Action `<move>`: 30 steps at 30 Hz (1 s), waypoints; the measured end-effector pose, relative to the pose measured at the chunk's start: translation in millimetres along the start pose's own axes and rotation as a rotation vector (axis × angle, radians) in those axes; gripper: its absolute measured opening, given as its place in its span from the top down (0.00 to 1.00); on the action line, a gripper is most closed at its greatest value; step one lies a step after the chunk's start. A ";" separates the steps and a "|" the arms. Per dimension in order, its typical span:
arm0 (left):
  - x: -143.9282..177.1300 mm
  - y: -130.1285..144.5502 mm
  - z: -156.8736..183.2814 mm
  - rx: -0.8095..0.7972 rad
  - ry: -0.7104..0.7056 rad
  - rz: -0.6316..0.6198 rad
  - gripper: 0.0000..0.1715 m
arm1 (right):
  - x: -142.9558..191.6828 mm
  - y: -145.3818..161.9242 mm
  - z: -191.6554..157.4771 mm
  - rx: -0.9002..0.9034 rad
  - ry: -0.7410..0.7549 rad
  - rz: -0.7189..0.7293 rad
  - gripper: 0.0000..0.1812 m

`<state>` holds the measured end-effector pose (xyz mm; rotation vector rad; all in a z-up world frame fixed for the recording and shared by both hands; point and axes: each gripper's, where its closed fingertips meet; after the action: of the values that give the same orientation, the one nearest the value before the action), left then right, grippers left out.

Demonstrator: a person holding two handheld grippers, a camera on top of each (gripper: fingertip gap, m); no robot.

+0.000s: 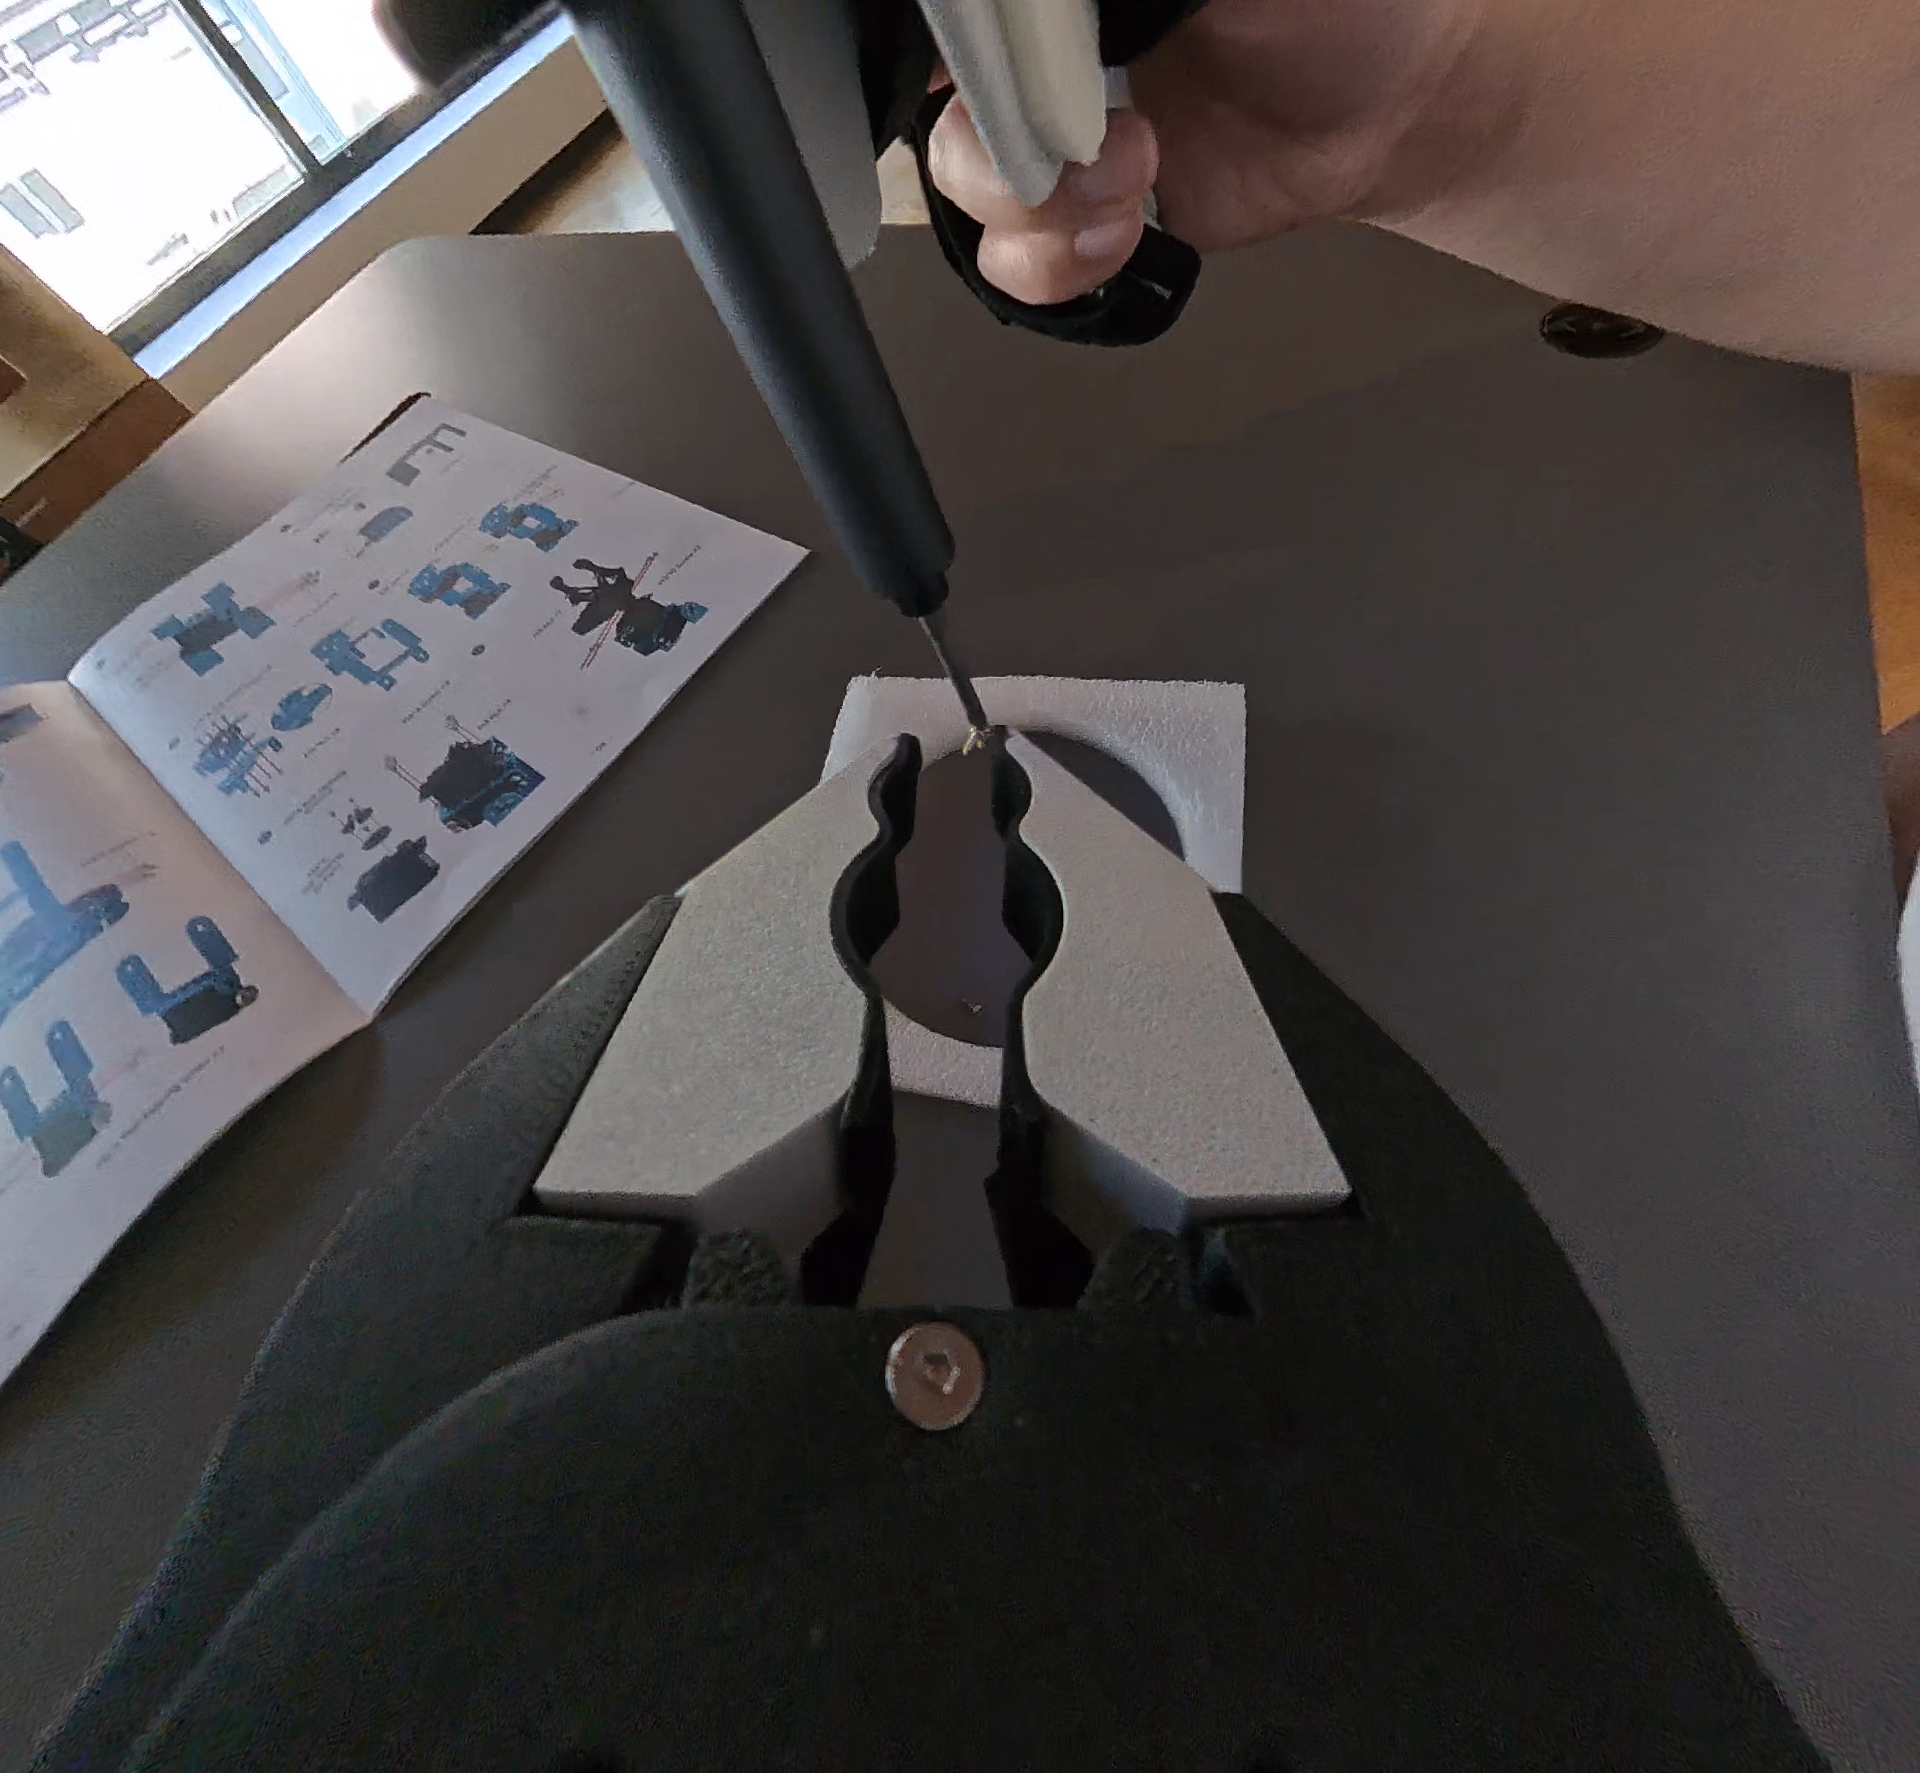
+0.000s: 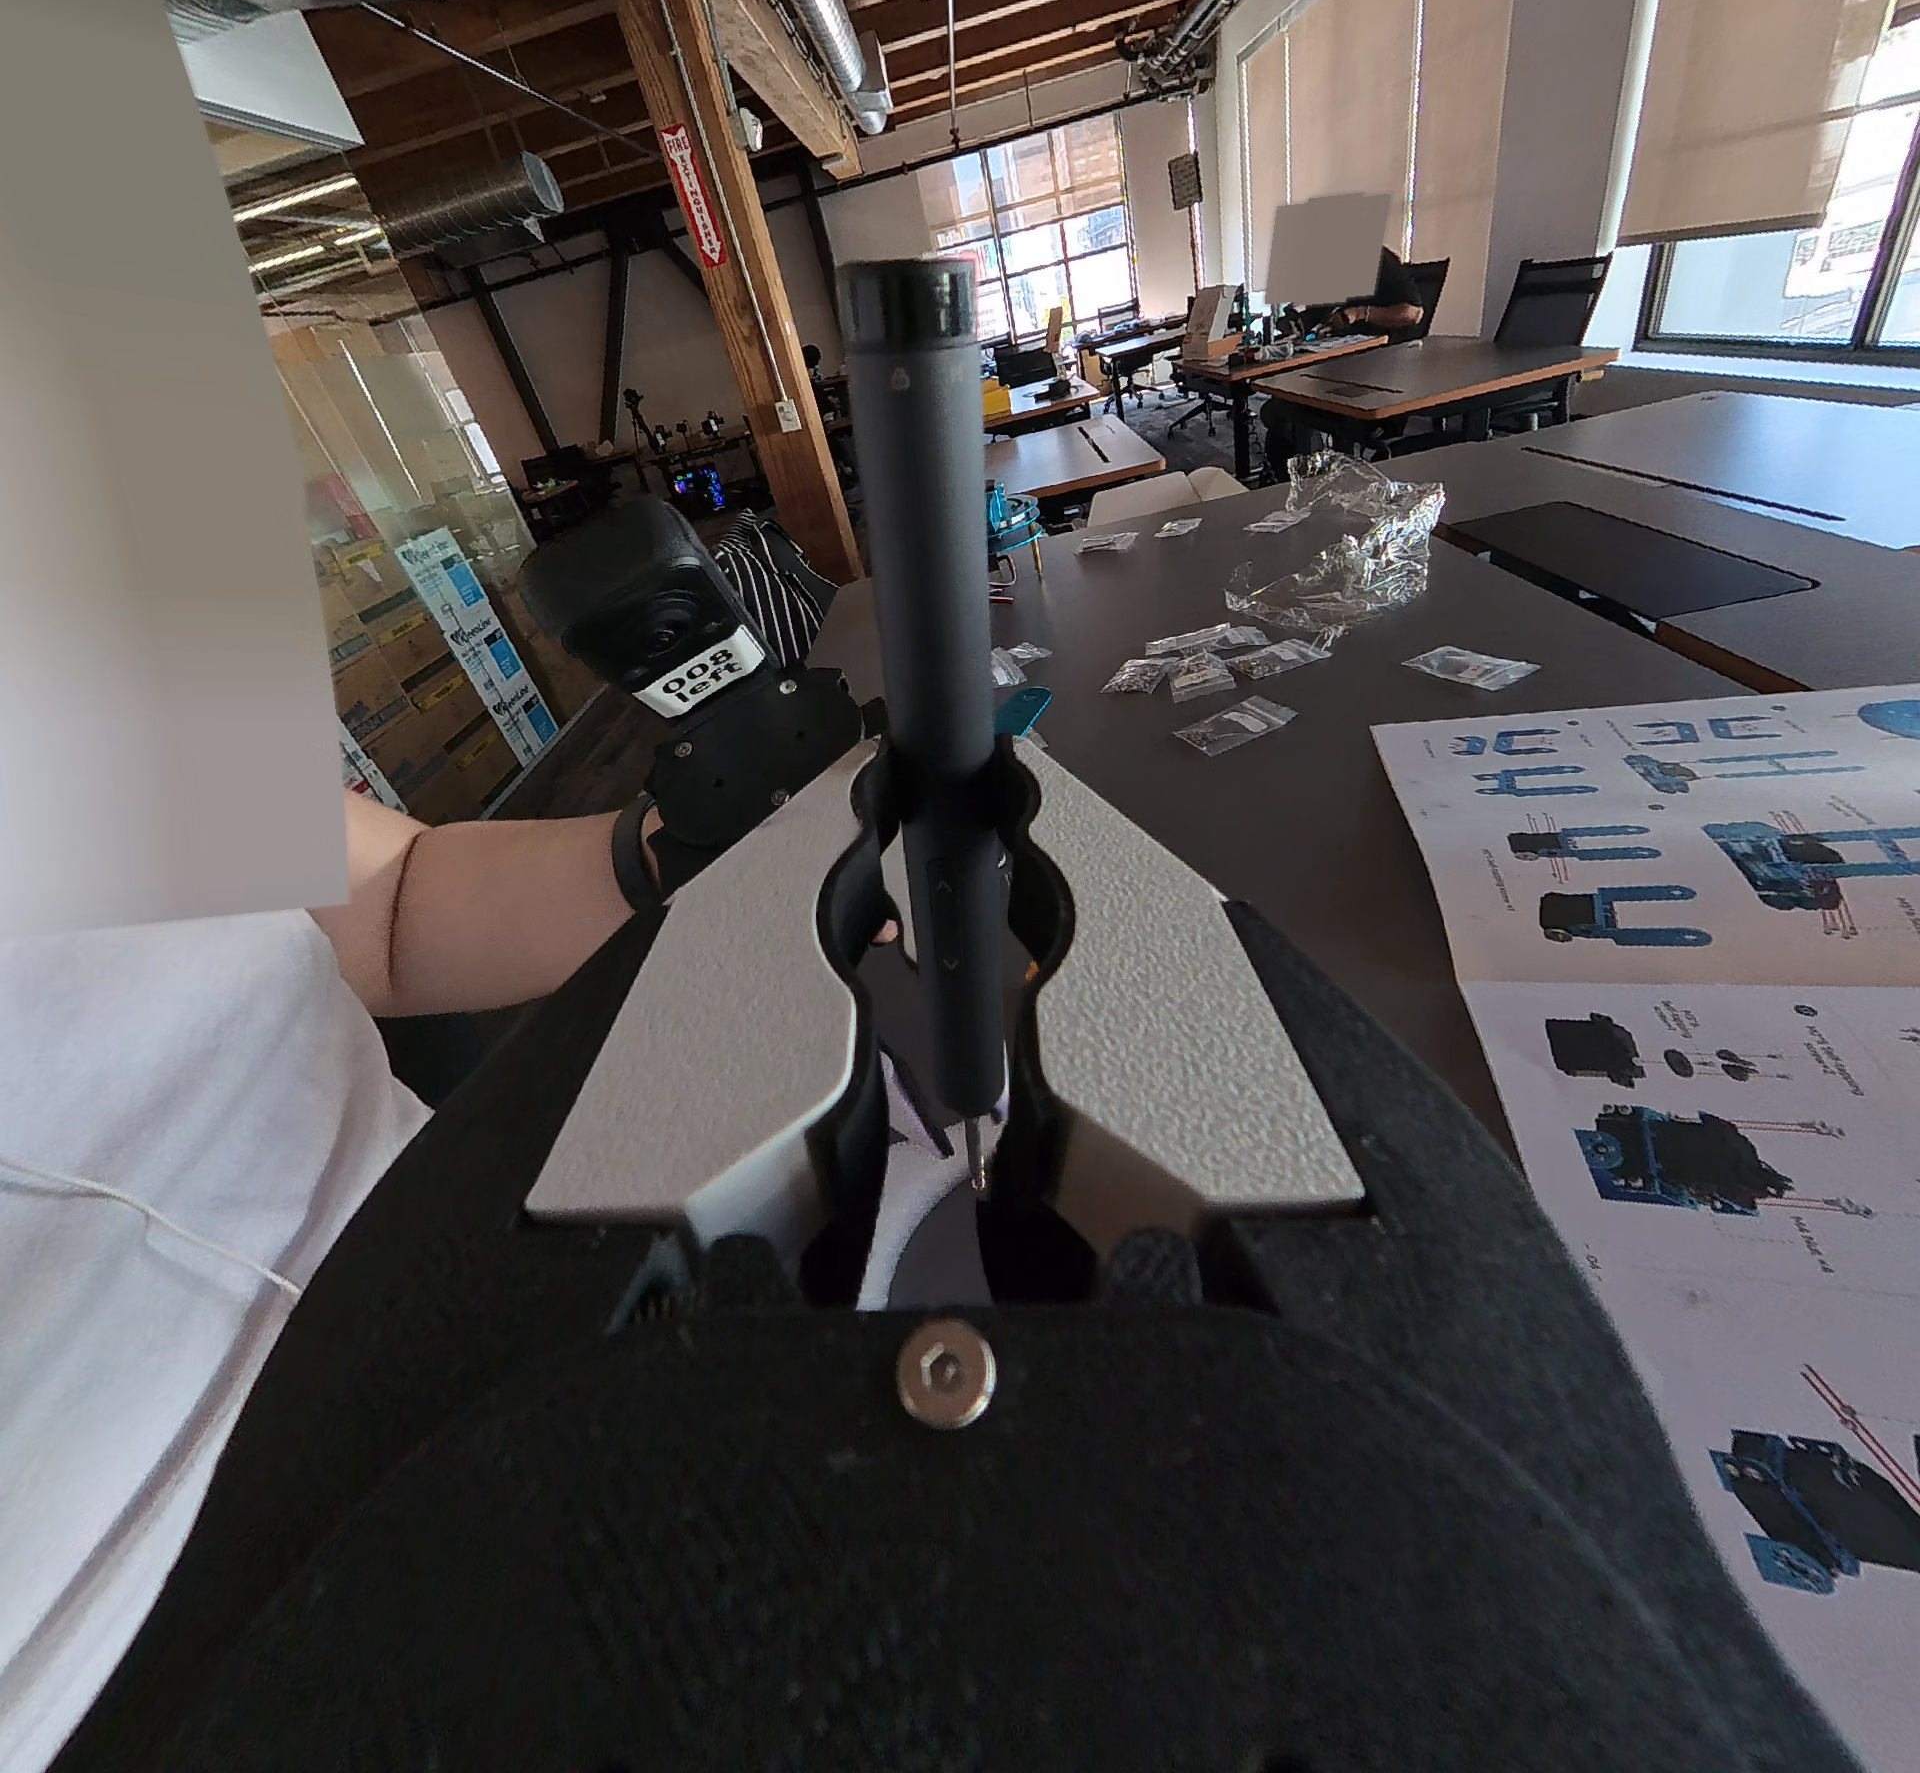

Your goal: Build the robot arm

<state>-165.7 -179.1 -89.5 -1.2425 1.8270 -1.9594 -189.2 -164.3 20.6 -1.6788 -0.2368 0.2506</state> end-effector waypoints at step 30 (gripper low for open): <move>-7.1 2.2 1.2 0.055 0.063 -0.041 0.89 | 6.7 -1.3 7.6 -0.013 0.007 0.016 0.90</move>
<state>-161.2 -175.9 -94.6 -1.2257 1.7771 -2.0781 -185.1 -154.9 20.9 -1.6949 -0.2205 0.2555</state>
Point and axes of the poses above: each gripper's, where its closed fingertips meet, x back along the fingers, y out of its underside, z = x × y across the jaws, and after that the axes turned 6 degrees about x, right-handed
